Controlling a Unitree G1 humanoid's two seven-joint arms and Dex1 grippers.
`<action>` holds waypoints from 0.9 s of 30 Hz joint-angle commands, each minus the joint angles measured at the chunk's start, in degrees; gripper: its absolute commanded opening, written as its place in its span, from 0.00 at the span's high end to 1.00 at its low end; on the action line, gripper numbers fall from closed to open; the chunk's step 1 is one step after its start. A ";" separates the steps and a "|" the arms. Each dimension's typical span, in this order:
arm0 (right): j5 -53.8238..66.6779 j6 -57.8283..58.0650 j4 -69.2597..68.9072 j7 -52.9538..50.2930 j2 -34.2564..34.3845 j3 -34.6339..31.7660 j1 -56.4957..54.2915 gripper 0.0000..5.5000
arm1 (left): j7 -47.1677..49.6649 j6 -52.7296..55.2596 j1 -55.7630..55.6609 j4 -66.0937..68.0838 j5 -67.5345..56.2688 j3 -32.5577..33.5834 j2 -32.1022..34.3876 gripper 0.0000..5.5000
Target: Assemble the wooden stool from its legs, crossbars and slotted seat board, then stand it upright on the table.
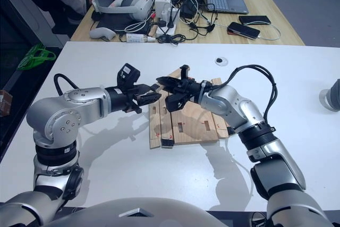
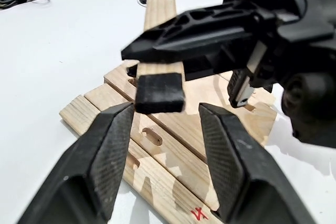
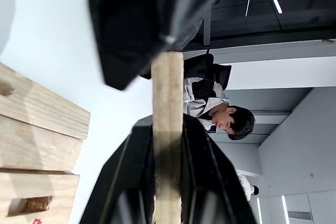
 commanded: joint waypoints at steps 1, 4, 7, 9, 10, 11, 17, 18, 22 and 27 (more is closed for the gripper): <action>3.39 2.58 -0.62 1.91 -0.50 -2.54 0.75 0.93 | -1.95 -2.04 1.45 -0.53 0.71 -2.46 5.59 0.59; 10.48 8.62 -4.83 5.83 1.27 -4.89 1.92 0.93 | -1.68 -6.75 1.84 2.23 5.22 -6.52 11.09 0.59; 24.73 25.87 -14.20 11.20 7.94 -6.95 6.04 0.93 | 4.53 -12.17 -0.66 7.39 9.94 -4.73 6.22 0.59; 36.52 41.31 -20.86 12.30 13.34 -8.75 8.54 0.93 | 8.23 -15.06 -1.52 9.11 12.04 -3.32 2.78 0.59; 43.08 49.40 -24.25 11.82 16.16 -9.93 9.38 0.93 | 9.83 -16.64 -1.73 9.69 13.07 -2.81 1.47 0.59; 49.23 56.65 -27.38 10.62 18.91 -11.24 9.91 0.93 | 11.56 -18.08 -2.08 10.15 14.08 -2.06 0.19 0.59; 63.09 75.19 -34.04 5.38 23.71 -15.97 10.15 0.93 | 15.74 -24.32 -3.73 11.92 18.26 0.36 -1.27 0.59; 63.60 76.59 -34.35 5.11 23.43 -16.06 10.15 0.93 | 15.85 -24.70 -3.68 12.14 18.90 0.27 -1.17 0.59; 64.00 79.53 -34.77 5.17 21.66 -15.83 10.64 0.93 | 15.36 -25.49 -3.32 12.15 20.37 -0.33 -0.96 0.59; 63.03 78.85 -33.50 5.68 21.06 -14.94 10.37 0.93 | 13.69 -24.31 -3.14 11.44 20.41 -1.98 -2.09 0.59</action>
